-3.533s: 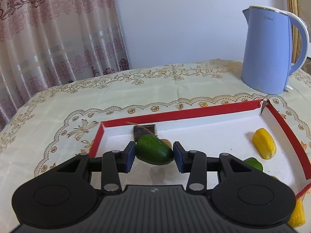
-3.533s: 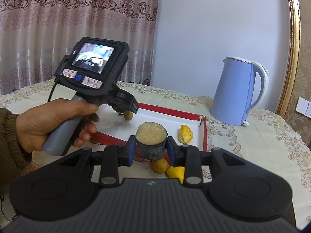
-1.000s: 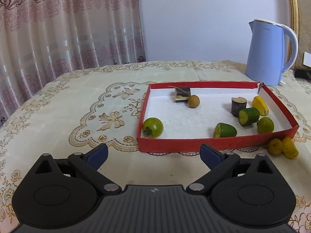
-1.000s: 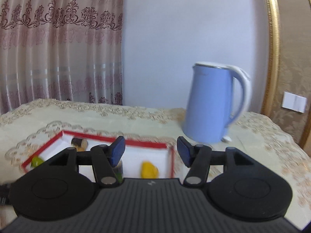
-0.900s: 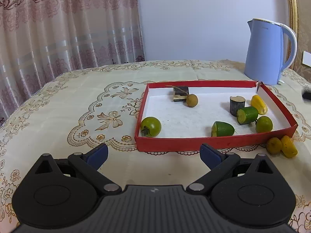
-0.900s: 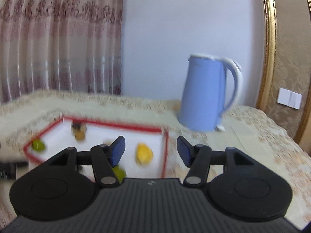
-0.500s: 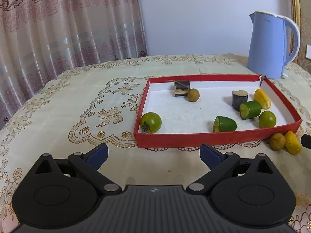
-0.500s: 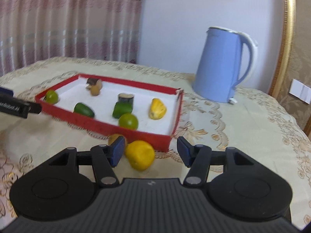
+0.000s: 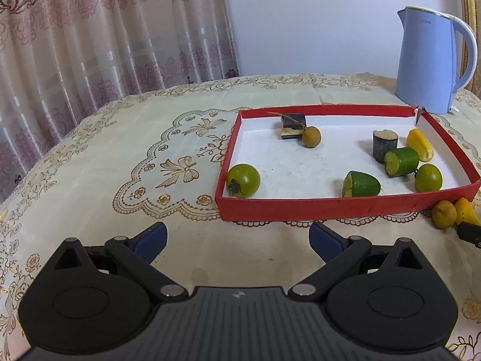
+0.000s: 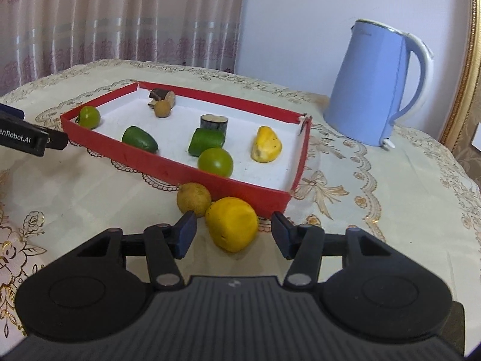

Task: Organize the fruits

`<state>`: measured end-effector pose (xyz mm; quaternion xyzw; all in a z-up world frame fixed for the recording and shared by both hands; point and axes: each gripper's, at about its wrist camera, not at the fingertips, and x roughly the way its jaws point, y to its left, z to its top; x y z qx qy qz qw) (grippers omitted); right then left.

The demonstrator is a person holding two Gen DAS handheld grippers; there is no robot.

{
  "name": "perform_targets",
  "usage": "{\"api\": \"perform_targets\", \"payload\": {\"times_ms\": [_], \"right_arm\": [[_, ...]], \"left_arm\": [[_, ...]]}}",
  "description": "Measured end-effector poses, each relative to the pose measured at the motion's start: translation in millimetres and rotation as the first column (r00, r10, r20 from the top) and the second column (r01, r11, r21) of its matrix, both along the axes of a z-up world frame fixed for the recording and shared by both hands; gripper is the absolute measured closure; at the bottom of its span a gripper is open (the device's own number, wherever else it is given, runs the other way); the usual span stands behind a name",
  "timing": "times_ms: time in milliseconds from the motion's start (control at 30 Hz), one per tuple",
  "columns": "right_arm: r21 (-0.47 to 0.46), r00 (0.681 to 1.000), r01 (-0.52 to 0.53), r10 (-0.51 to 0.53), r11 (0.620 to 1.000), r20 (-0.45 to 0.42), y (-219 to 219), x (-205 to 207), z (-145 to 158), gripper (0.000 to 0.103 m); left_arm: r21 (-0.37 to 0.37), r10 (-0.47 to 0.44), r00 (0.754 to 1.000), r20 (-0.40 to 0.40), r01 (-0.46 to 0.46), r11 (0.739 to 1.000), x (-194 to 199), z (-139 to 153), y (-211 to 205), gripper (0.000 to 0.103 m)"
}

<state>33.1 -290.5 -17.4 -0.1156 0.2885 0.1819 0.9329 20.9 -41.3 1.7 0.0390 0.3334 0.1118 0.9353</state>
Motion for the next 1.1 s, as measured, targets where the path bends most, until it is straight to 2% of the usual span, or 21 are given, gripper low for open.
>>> {"api": "perform_targets", "payload": {"times_ms": [200, 467, 500, 533, 800, 967, 1067, 1100], "right_arm": [[-0.012, 1.0, -0.011, 0.01, 1.0, -0.028, 3.7, 8.1, -4.8, 0.058], [-0.015, 0.999, -0.017, 0.016, 1.0, -0.038, 6.1, 9.5, -4.2, 0.06], [-0.024, 0.999, -0.008, 0.007, 1.0, -0.034, 6.7, 8.8, -4.0, 0.067], [-0.029, 0.999, -0.001, 0.0, 1.0, -0.032, 6.6, 8.1, -3.4, 0.068], [0.012, 1.0, 0.027, -0.027, 1.0, -0.008, -0.4, -4.3, 4.4, 0.079], [0.032, 0.999, 0.049, -0.049, 0.998, -0.003, -2.7, -13.1, 7.7, 0.082], [0.06, 1.0, -0.007, 0.007, 0.998, 0.002, 6.9, -29.7, 14.0, 0.085], [0.061, 0.999, -0.041, 0.041, 0.997, 0.006, 14.4, -36.6, 16.3, 0.092]], "left_arm": [[0.013, -0.001, 1.0, -0.007, 0.001, 1.0, 1.3, -2.6, -1.1, 0.002], [0.004, 0.004, 1.0, -0.006, -0.004, 1.0, -0.2, -2.6, 0.6, 0.002], [0.0, 0.002, 1.0, -0.004, -0.002, 1.0, -0.9, -2.2, 1.1, 0.002], [-0.002, -0.001, 1.0, -0.002, 0.001, 1.0, -1.8, -1.6, 1.3, 0.002], [-0.048, -0.101, 0.995, 0.018, 0.102, 0.994, -10.0, 4.0, -9.4, 0.002], [0.023, -0.098, 0.994, 0.051, 0.097, 0.995, -14.5, 8.0, -18.3, 0.002], [0.064, -0.053, 0.995, 0.079, 0.048, 0.997, -16.2, 12.0, -12.5, 0.002], [0.064, -0.041, 0.996, 0.084, 0.036, 0.997, -16.1, 13.6, -8.7, 0.002]]}}
